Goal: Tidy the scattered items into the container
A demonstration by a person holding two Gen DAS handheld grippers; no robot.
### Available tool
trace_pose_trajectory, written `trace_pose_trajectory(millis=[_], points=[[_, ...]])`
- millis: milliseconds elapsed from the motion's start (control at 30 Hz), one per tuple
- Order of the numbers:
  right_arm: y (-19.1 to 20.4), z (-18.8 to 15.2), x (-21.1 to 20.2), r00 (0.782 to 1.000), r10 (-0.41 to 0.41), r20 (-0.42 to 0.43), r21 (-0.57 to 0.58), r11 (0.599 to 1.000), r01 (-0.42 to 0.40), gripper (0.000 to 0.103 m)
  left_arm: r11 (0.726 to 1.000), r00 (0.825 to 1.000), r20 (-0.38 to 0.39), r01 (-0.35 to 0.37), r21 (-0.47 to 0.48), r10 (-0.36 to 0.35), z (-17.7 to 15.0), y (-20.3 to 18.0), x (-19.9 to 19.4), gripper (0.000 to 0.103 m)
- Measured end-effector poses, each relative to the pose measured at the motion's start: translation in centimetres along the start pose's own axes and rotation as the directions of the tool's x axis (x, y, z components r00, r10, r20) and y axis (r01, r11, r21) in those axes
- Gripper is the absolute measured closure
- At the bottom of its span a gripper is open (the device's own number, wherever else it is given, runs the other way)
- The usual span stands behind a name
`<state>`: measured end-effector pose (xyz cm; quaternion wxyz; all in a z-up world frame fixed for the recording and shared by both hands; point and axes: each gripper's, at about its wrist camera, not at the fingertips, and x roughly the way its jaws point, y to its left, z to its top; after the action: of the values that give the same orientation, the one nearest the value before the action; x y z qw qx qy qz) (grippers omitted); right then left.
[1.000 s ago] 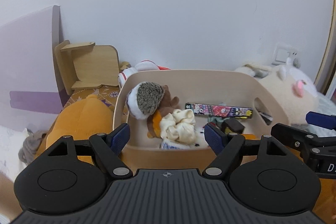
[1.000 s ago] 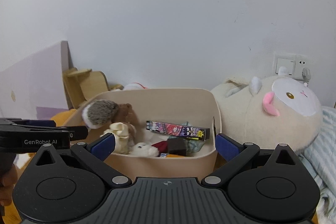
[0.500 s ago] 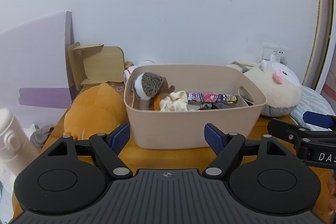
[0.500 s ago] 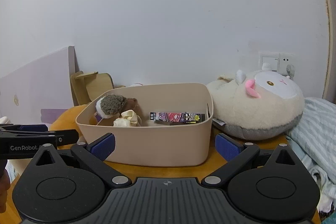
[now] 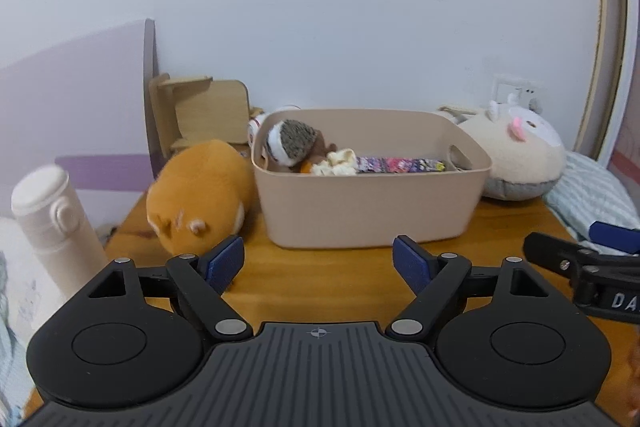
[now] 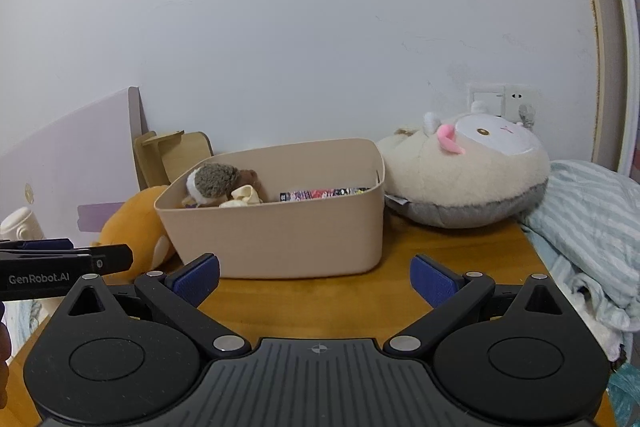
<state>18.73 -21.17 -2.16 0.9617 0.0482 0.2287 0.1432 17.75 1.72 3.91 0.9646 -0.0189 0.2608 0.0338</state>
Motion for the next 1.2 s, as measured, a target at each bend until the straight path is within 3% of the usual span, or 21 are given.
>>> trace_pose_trajectory(millis=[700,1200], points=[[1.2,-3.6,-8.9,0.995,-0.072,0.065,0.029,0.997,0.070,0.000,1.000,1.000,0.001,0.025,0.010,-0.025,-4.5,0.2,-7.9,0.019],[3.7,-6.5,-13.8,0.997,-0.057,0.044,0.045,0.998,0.055,0.000,0.999,0.998,0.035,0.043,0.021,-0.043,-6.8,0.7,-13.3,0.018]])
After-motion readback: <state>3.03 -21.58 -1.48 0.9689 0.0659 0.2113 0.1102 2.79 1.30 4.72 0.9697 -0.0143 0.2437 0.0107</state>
